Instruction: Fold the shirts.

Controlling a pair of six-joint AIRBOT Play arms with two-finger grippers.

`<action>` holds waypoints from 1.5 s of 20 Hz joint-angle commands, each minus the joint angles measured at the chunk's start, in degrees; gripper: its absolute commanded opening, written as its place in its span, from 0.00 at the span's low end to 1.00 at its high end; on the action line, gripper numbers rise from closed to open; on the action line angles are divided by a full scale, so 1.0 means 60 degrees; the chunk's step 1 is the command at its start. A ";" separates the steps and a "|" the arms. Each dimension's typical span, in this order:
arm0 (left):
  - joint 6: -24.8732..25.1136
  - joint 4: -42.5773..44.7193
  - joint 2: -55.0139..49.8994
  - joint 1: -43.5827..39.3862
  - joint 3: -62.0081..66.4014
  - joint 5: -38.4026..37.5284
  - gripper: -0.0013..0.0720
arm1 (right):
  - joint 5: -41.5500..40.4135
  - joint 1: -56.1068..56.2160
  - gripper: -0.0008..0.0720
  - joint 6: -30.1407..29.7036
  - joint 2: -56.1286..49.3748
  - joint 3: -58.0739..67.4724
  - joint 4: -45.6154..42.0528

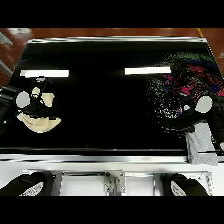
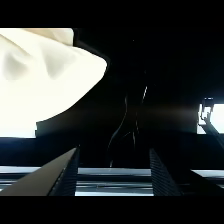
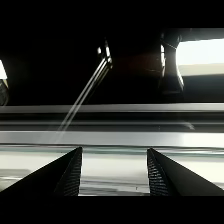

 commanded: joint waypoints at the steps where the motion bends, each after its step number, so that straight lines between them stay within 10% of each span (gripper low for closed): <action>1: 0.0004 0.0000 0.0007 0.0004 0.0000 0.0004 0.73 | 0.0011 0.0004 0.71 0.0000 0.0007 -0.0004 0.0004; 25: 0.0248 -0.0113 -0.0058 0.0062 0.0004 0.1861 0.73 | -0.1548 0.0004 0.71 -0.0004 0.0007 -0.0007 -0.0018; 27: 0.0251 0.0459 -0.0368 0.0521 0.0004 0.1639 0.95 | -0.1537 0.0007 0.71 0.0000 0.0007 -0.0007 0.0004; 30: 0.0255 0.0470 -0.1144 0.2251 0.0004 0.1526 0.99 | -0.1530 0.0007 0.71 0.0375 0.0007 -0.0007 0.0044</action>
